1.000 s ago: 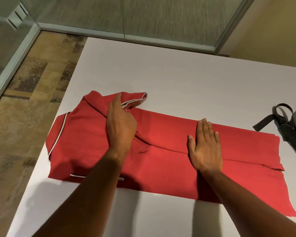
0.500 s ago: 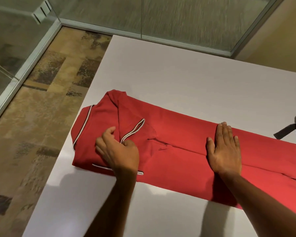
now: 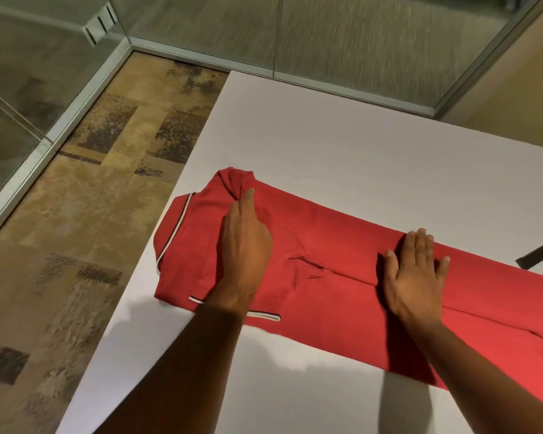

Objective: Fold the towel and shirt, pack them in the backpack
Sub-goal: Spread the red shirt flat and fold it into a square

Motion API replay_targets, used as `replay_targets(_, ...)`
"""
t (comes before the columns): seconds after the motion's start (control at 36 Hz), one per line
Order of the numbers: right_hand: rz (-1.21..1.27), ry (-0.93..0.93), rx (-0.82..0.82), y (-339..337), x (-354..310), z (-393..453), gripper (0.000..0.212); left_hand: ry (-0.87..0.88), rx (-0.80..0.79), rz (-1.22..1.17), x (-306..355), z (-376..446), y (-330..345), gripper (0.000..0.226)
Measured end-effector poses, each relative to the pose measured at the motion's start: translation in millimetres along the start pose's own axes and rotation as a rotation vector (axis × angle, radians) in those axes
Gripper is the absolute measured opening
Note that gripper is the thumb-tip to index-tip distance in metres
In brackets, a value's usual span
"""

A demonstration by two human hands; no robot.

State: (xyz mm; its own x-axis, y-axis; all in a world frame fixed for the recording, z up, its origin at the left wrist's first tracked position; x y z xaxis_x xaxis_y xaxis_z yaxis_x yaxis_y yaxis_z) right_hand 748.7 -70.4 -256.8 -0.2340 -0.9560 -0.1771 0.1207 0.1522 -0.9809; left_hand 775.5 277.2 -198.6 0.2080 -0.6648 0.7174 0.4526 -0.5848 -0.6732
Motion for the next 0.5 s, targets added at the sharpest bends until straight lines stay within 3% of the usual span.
replay_targets(0.22, 0.142, -0.194, -0.027, 16.8, -118.3, -1.1, 0.068, -0.394, 0.225, -0.186, -61.0, -23.2, -74.2, 0.055)
replay_targets(0.5, 0.047, -0.224, -0.003, 35.2, -131.6, -7.4, 0.071, -0.642, 0.197, -0.181, -106.8, -43.8, -88.8, 0.047)
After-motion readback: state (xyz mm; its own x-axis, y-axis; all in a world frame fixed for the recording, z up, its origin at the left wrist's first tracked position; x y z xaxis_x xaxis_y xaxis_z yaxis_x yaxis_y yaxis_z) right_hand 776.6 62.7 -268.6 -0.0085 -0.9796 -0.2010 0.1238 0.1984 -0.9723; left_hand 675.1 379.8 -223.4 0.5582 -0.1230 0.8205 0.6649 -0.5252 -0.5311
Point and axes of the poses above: each hand's wrist, its own z-axis towards the middle knuckle, its own y-axis out of the palm, x = y × z, the point moved 9 cm from there along z, towards the middle knuckle, and after that the axes turned 9 degrees about x, right-handed, at the moved point
